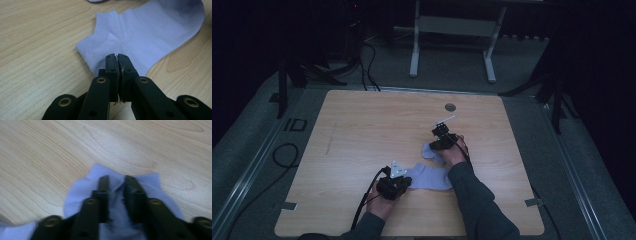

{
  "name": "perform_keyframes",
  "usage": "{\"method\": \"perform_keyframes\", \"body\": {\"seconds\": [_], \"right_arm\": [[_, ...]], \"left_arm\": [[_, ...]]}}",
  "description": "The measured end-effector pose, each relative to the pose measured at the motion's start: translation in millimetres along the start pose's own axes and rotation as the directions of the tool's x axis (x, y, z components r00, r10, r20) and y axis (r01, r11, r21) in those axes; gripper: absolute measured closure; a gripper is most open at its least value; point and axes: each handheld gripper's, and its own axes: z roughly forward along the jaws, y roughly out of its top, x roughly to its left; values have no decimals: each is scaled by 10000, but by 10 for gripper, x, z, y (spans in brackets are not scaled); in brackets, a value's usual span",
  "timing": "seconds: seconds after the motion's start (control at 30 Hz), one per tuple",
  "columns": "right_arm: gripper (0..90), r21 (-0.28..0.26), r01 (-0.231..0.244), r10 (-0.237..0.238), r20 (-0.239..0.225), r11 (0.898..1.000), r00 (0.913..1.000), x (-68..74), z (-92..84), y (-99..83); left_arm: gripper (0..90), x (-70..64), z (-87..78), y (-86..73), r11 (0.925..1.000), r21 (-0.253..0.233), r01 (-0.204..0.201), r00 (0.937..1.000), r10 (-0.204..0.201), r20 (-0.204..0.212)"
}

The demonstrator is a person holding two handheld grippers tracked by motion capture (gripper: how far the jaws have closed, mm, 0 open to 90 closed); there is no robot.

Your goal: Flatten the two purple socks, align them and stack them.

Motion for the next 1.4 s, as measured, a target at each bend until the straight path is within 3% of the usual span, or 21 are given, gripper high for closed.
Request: {"method": "perform_keyframes", "body": {"seconds": [0.1,0.67,0.97,1.13,1.27,1.33,1.4], "right_arm": [[871,-17,32,-31,60,10000,10000,5,-7,-2],[878,-786,525,-556,-377,9955,9977,-6,-359,-22],[877,-1205,412,-461,-385,9919,9982,-211,-562,-236],[873,-1438,142,-200,-393,9895,9990,-370,-678,-472],[823,-1535,44,-56,-73,9881,10000,-459,-769,-606],[774,-1486,246,-159,597,9886,9981,-484,-813,-670],[744,-1426,377,-239,968,9891,9950,-499,-842,-716]], "left_arm": [[871,0,0,0,10000,2,-12,10000,12,-5],[871,-3,0,-2,10000,-14,-21,10000,21,-18],[871,-5,1,-3,10000,-24,3,10000,-3,-16],[870,-5,2,-6,10000,-51,26,10000,-26,-7],[870,-5,2,-5,10000,-41,6,10000,-7,-16],[870,-6,3,-6,10000,-56,9,10000,-9,-20],[870,-6,2,-6,10000,-54,-4,10000,3,-23]]}}
